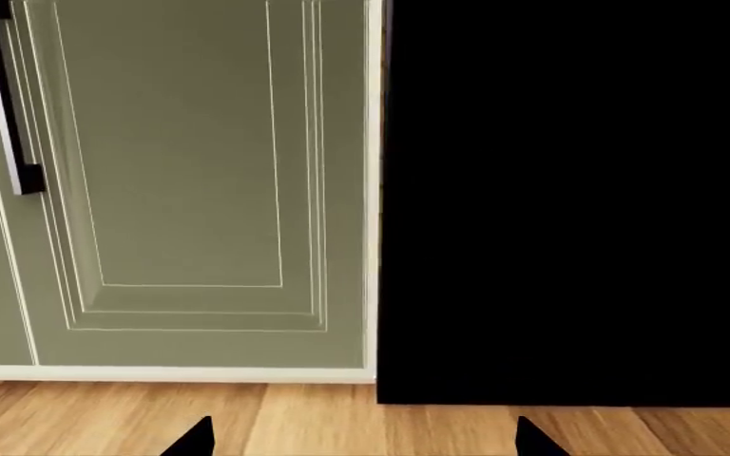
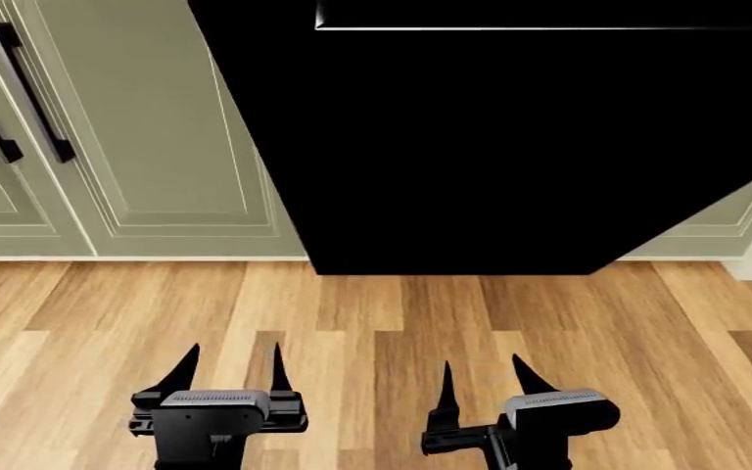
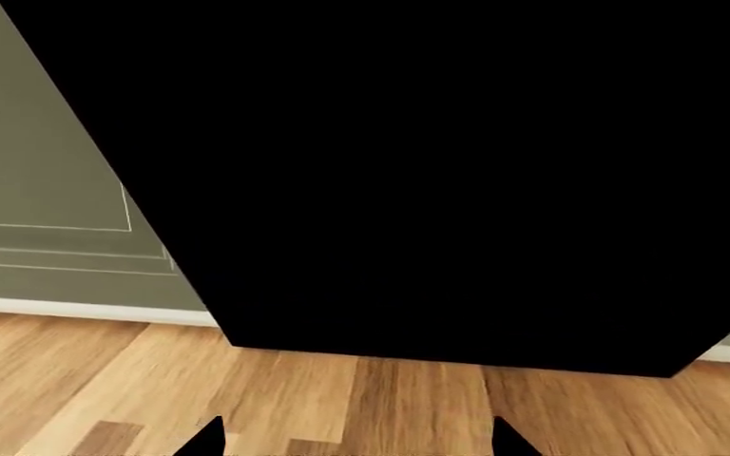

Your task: Close the dishwasher door

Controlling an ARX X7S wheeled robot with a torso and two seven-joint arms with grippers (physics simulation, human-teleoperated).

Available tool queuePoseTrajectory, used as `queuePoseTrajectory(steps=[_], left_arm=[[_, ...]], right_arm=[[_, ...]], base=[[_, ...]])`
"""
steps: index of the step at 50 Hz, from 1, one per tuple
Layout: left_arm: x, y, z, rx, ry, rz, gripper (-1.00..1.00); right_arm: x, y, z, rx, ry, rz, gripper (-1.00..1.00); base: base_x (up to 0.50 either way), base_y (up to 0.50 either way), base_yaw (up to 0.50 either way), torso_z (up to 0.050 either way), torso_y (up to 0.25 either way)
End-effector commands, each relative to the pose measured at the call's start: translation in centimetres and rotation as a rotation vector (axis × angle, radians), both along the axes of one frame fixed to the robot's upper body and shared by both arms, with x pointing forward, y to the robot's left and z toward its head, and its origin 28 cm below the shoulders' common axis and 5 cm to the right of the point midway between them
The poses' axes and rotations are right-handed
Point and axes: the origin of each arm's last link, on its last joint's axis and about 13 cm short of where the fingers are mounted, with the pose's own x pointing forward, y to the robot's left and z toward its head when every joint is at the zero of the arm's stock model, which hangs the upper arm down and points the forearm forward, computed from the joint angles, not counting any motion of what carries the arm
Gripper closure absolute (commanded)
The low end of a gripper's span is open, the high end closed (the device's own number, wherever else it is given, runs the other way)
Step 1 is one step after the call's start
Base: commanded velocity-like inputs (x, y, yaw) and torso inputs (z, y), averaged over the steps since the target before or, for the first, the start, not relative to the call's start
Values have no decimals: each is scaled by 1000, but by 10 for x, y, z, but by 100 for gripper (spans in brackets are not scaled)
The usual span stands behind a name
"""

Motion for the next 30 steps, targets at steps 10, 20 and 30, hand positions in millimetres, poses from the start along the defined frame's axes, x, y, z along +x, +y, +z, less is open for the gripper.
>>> queuePoseTrajectory(steps=[10,20,30], left_arm=[[0,0,0,1,0,1,-100],[0,0,1,1,-1,1,-100],[0,0,0,1,-1,1,-100]], right_arm=[[0,0,-1,-5,3,-1,-100],[0,0,0,-6,3,-1,-100],[1,0,-2,-8,5,2,-100]], base=[[0,-123,0,0,0],[0,-123,0,0,0],[0,-121,0,0,0]])
